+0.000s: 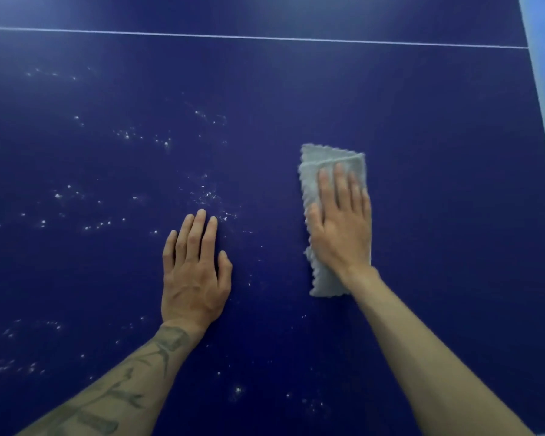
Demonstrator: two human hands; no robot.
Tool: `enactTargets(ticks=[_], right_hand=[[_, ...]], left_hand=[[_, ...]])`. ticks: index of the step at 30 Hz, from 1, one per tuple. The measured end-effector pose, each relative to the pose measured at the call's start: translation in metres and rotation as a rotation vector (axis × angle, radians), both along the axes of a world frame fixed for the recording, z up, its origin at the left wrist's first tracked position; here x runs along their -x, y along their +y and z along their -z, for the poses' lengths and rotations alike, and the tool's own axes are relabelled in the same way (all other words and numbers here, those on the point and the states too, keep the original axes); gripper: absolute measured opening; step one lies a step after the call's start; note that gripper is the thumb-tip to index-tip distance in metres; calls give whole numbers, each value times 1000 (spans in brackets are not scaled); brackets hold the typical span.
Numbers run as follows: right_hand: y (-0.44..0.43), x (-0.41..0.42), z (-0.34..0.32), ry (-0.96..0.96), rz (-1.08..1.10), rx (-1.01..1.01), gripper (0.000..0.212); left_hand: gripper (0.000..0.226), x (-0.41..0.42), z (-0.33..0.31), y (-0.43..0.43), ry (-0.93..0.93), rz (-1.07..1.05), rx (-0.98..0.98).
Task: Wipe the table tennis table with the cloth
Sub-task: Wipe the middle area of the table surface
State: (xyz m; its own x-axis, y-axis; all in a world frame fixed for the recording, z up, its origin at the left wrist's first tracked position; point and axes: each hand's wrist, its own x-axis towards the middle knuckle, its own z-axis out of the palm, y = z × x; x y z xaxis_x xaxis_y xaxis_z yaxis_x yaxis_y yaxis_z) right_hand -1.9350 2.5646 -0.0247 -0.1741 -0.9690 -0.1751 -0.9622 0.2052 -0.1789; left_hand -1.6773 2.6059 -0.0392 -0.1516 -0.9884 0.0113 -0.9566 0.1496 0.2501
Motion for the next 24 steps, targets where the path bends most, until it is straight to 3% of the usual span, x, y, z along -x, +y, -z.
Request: enactTargets(ticks=[4,8,11,15,19,21,24], right_hand=[[-40,-37,-2,-19,115,45,68],[-21,-89,3,-26,-178,58,67],[23,-73,6,-43,-375,86,66],[27,-12,6,10,-141,39,66],[-8,-30,2,-13,100,48,67],[-15,-58,3,-24,56,52,68],[11,-92,5,-38,-202,67,67]], left_hand=[[59,0,0,0,-7,-1,-1],[59,1,1,0,2,12,19],[59,1,-1,0,7,0,20],[59,1,-2,0,19,-10,-5],[59,1,-2,-1,9,-9,-6],[59,1,-2,-1,5,-7,6],[59,1,-2,0,2,4,24]])
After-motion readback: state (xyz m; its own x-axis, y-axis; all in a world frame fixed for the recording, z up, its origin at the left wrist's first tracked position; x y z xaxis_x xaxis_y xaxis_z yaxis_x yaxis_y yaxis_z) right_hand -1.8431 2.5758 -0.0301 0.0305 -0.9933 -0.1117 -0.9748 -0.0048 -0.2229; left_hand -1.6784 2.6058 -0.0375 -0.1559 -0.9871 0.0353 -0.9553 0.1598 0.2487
